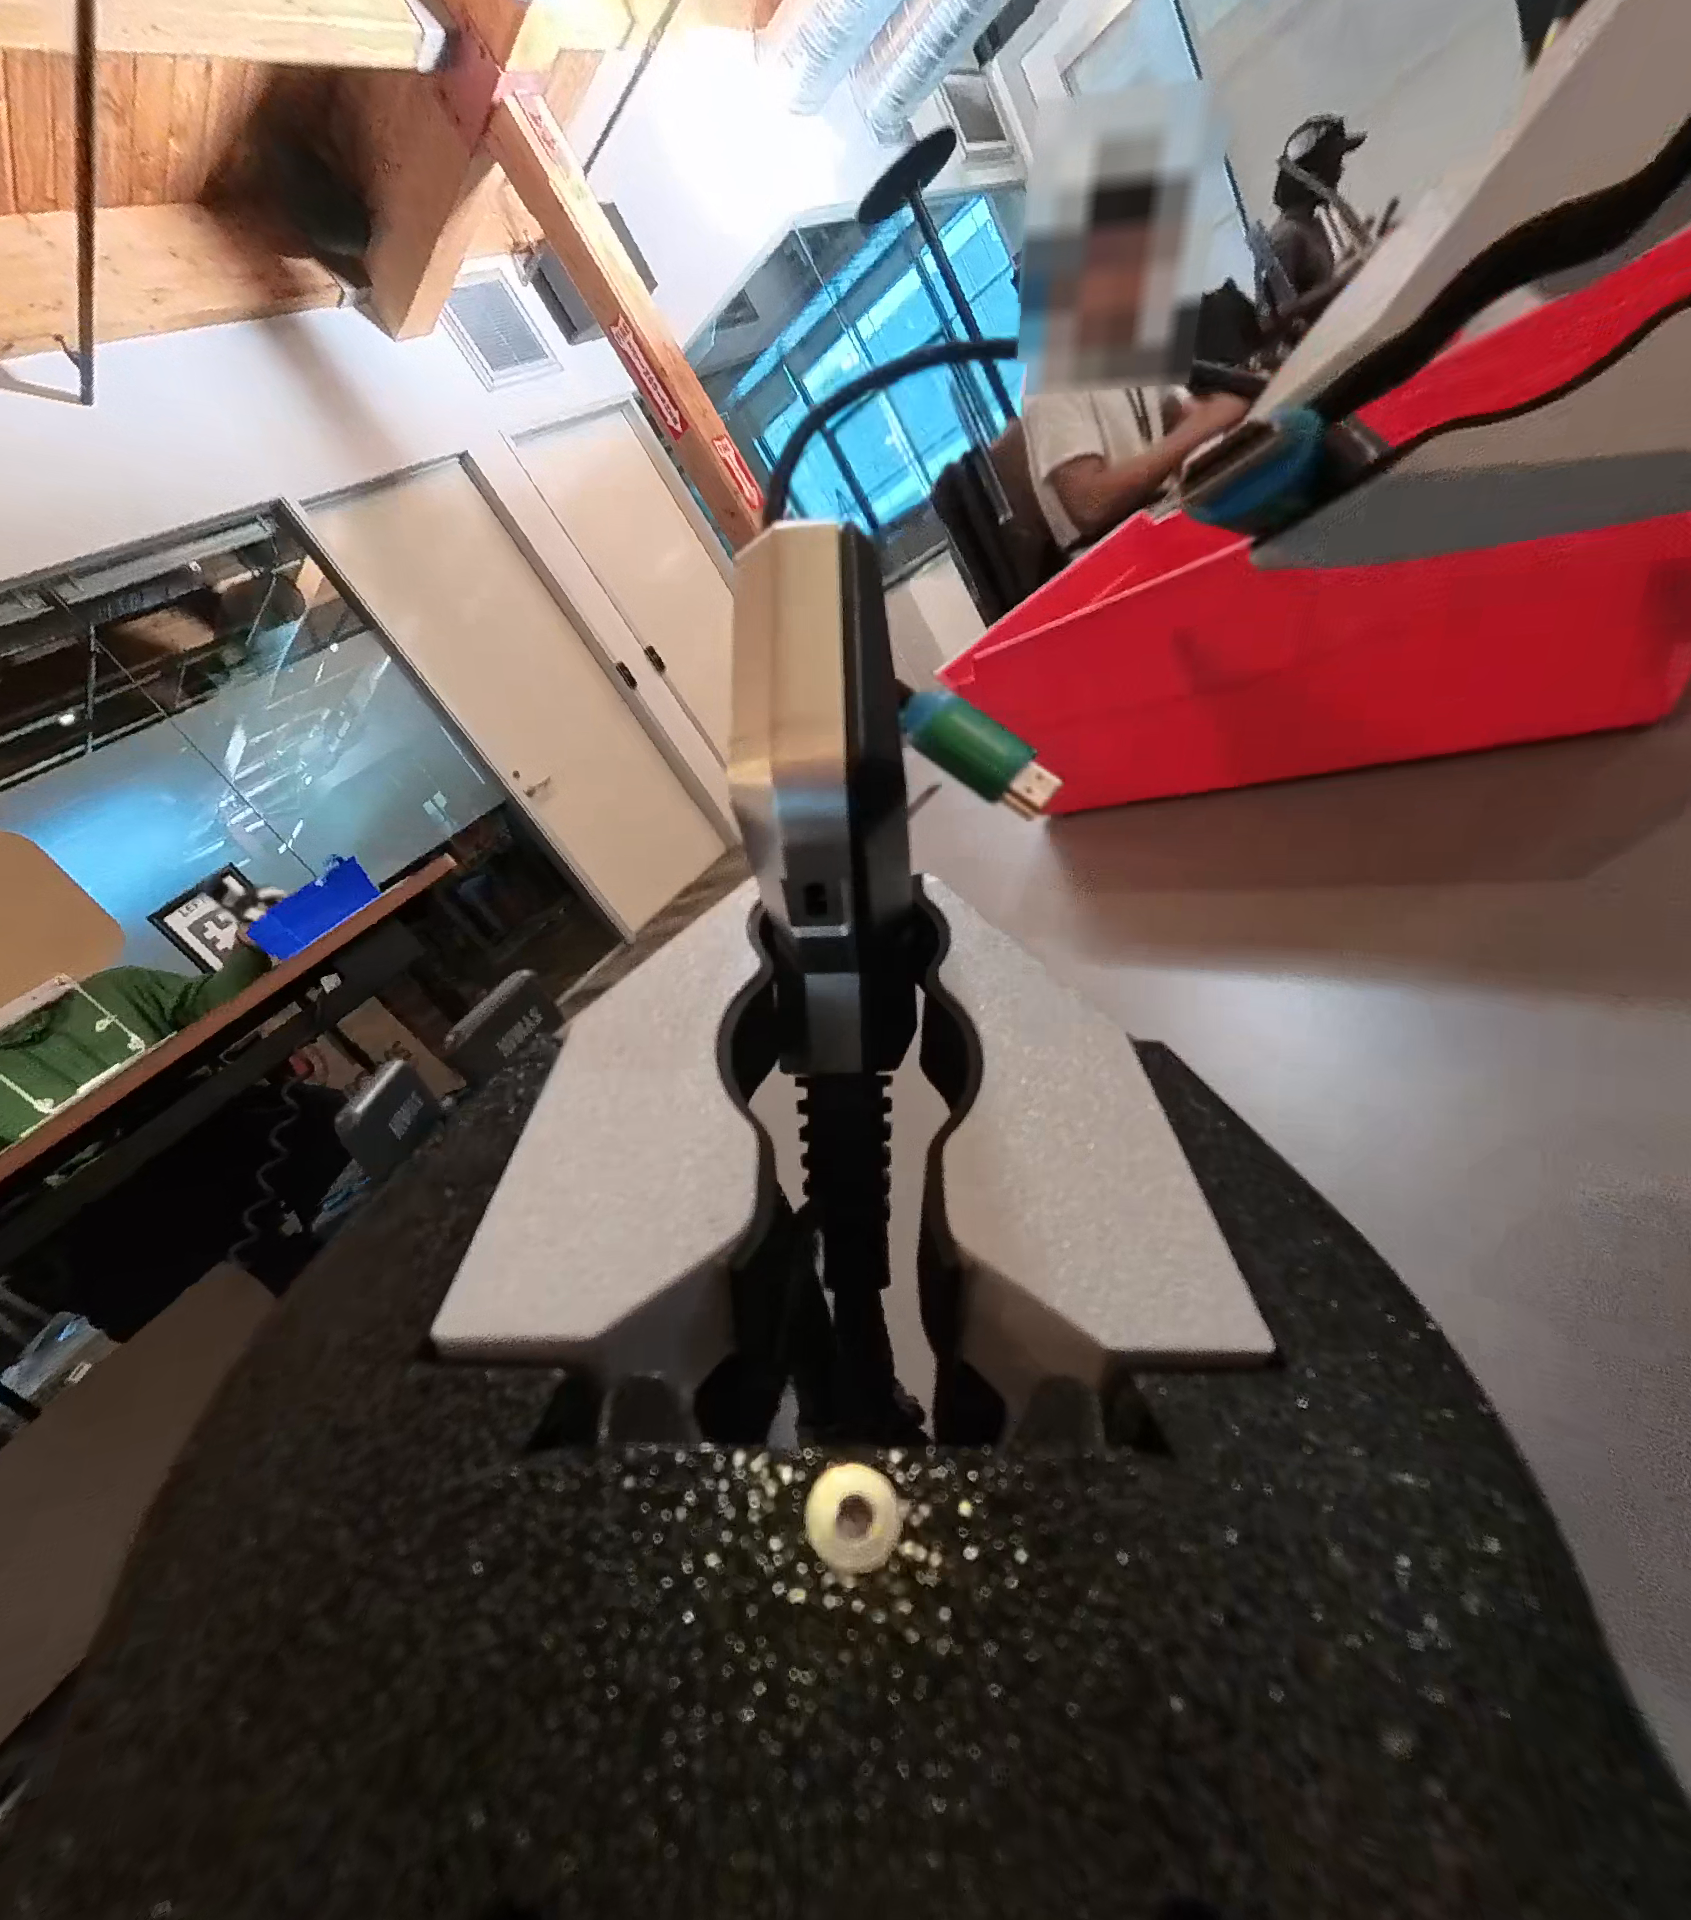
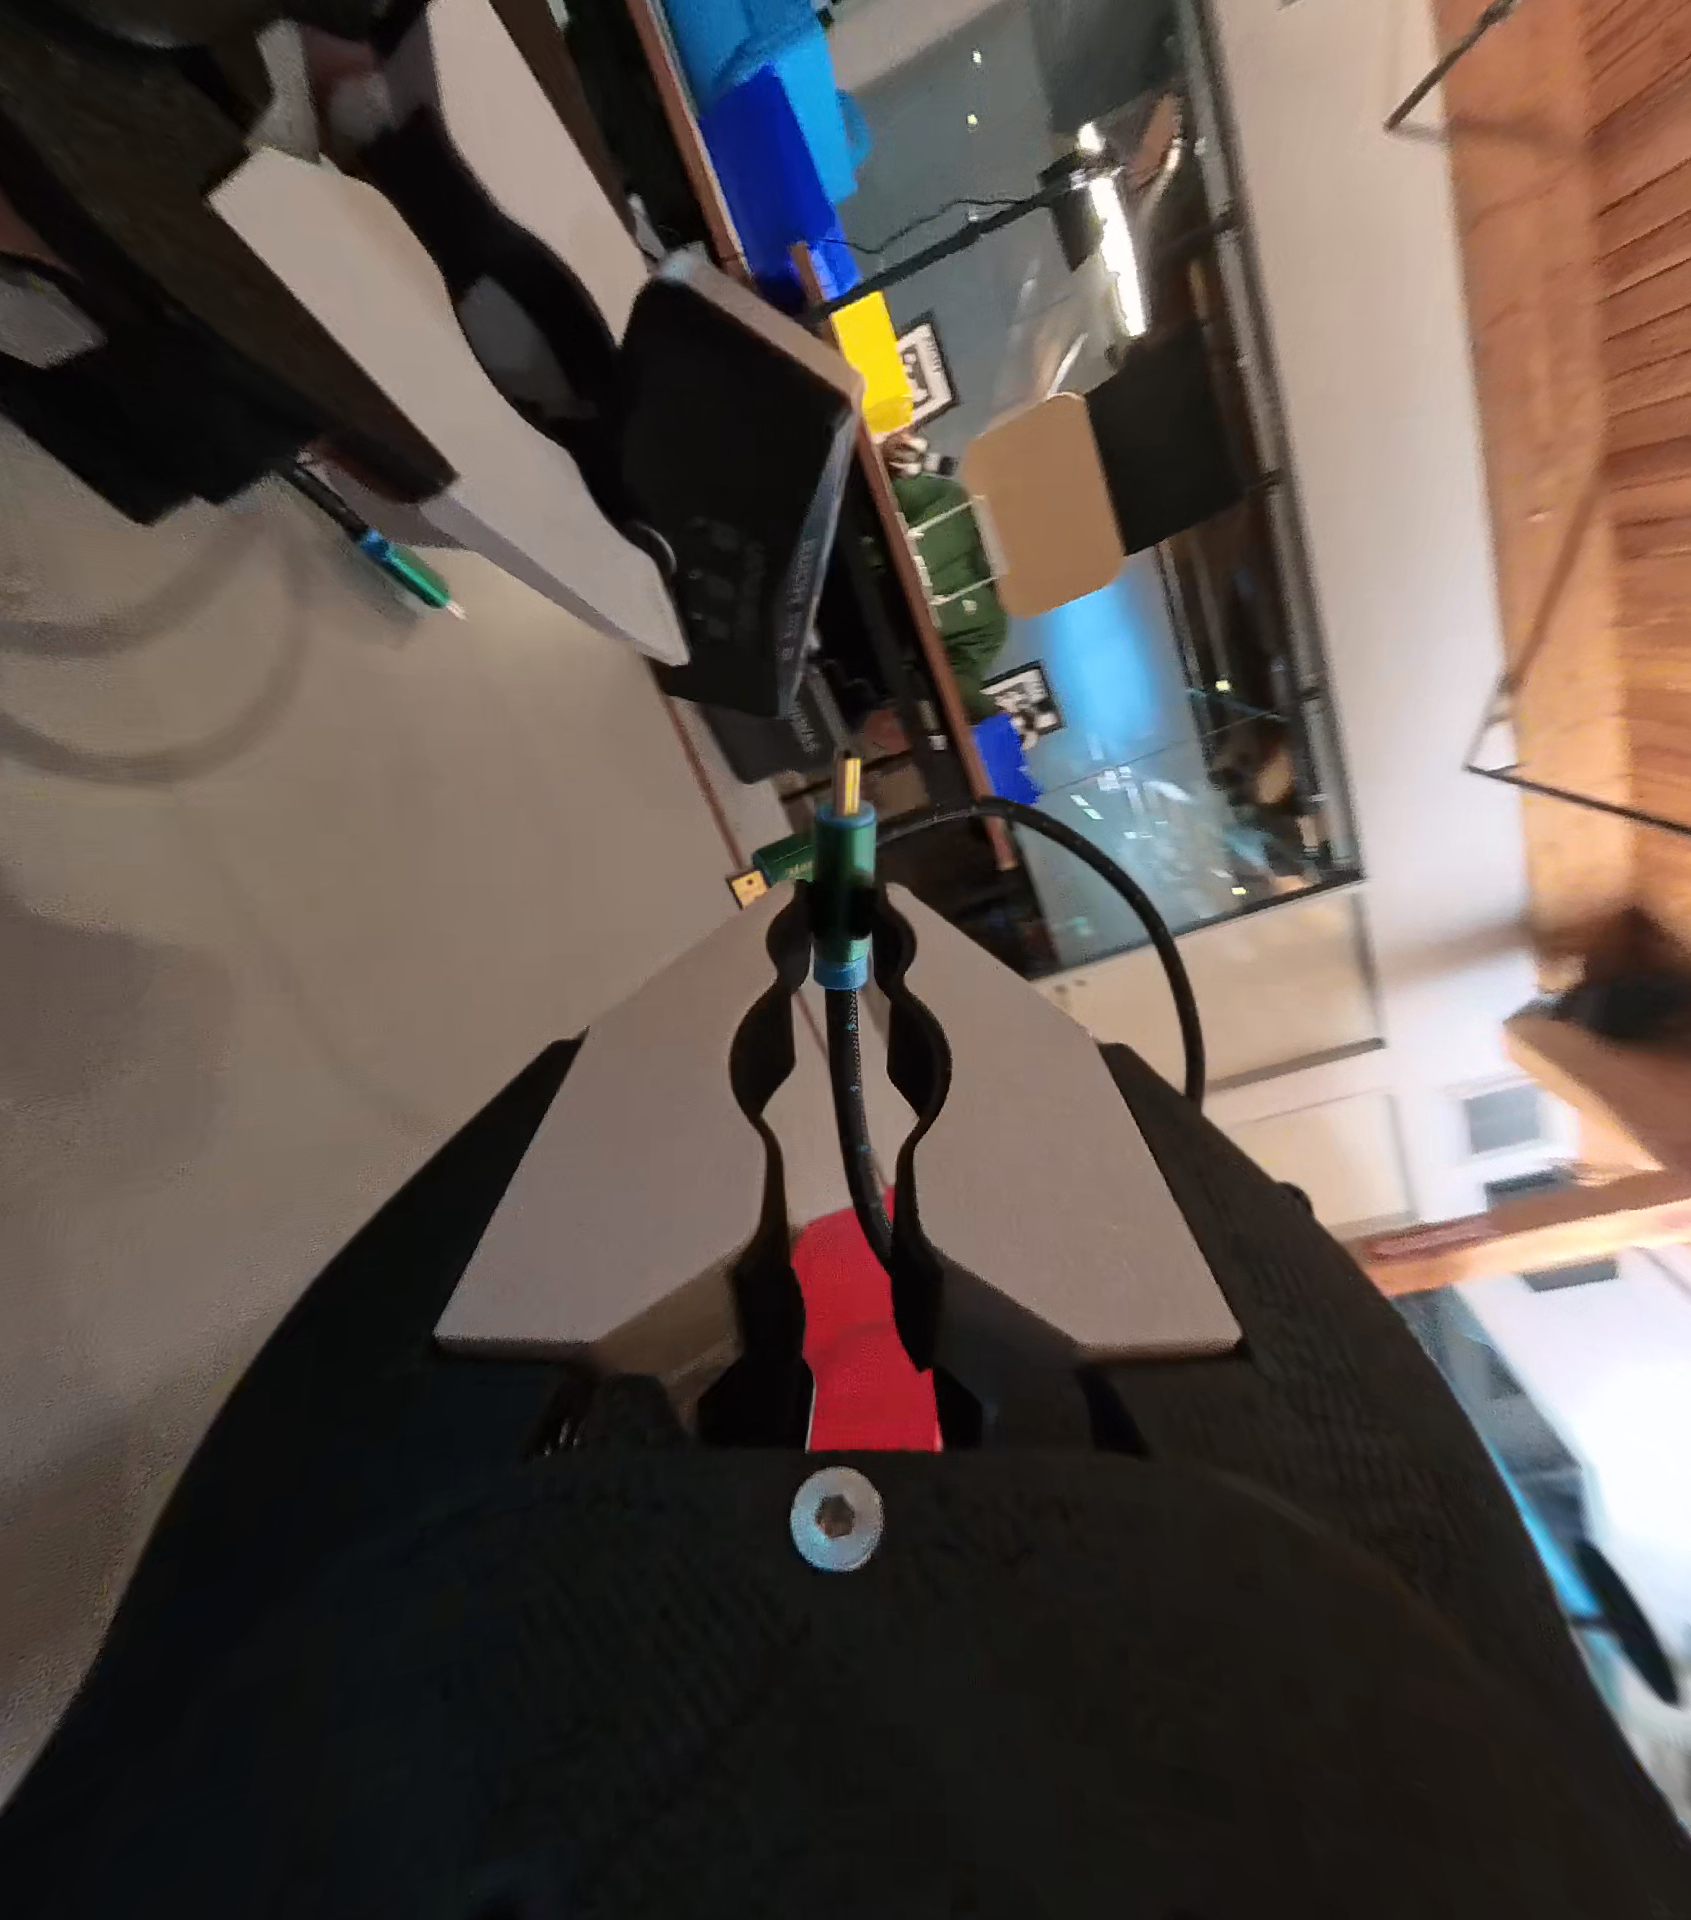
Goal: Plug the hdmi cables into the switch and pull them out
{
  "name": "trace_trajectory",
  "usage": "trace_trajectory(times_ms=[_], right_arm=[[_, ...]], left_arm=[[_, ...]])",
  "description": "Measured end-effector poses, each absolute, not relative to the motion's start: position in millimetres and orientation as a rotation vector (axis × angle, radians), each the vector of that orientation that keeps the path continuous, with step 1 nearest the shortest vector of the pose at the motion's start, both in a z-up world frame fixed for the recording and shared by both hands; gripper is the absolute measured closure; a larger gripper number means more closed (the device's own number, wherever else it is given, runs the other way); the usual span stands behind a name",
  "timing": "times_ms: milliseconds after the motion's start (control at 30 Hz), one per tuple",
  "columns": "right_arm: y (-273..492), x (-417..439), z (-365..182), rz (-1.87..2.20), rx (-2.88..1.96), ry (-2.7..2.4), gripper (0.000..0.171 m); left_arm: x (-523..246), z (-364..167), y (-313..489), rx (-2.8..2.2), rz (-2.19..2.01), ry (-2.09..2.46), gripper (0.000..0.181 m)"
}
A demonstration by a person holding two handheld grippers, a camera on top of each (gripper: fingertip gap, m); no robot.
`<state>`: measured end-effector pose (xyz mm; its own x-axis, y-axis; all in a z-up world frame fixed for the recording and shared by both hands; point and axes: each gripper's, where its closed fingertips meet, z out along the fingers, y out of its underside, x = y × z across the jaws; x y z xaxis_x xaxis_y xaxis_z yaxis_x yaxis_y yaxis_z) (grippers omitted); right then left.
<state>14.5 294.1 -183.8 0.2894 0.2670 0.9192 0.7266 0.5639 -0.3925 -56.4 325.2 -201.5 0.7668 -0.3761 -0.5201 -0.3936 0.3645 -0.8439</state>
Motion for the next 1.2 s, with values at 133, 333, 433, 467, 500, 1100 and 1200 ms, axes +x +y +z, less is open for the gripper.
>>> trace_trajectory(times_ms=[133, 333, 433, 467, 500, 1100, 1200], right_arm=[[294, 13, -166, -0.535, -0.9, -1.247, 0.162], [285, 15, -145, -0.74, -0.731, -1.166, 0.162], [279, 13, -141, -0.778, -0.669, -1.157, 0.162], [279, 13, -141, -0.783, -0.661, -1.158, 0.162], [278, 13, -141, -0.786, -0.66, -1.159, 0.162], [299, 16, -180, -0.751, -0.859, -1.321, 0.162], [297, 19, -185, -0.78, -0.896, -1.377, 0.161]], left_arm=[[-53, -187, 311, -1.121, -0.013, 0.743, 0.162], [-40, -186, 299, -1.058, -0.072, 0.816, 0.162], [-38, -186, 296, -1.045, -0.089, 0.83, 0.162], [-38, -185, 296, -1.044, -0.094, 0.83, 0.162], [-37, -186, 296, -1.047, -0.093, 0.831, 0.162], [-31, -208, 313, -1.039, 0.337, 0.973, 0.162], [-36, -210, 319, -1.027, 0.491, 0.994, 0.161]])
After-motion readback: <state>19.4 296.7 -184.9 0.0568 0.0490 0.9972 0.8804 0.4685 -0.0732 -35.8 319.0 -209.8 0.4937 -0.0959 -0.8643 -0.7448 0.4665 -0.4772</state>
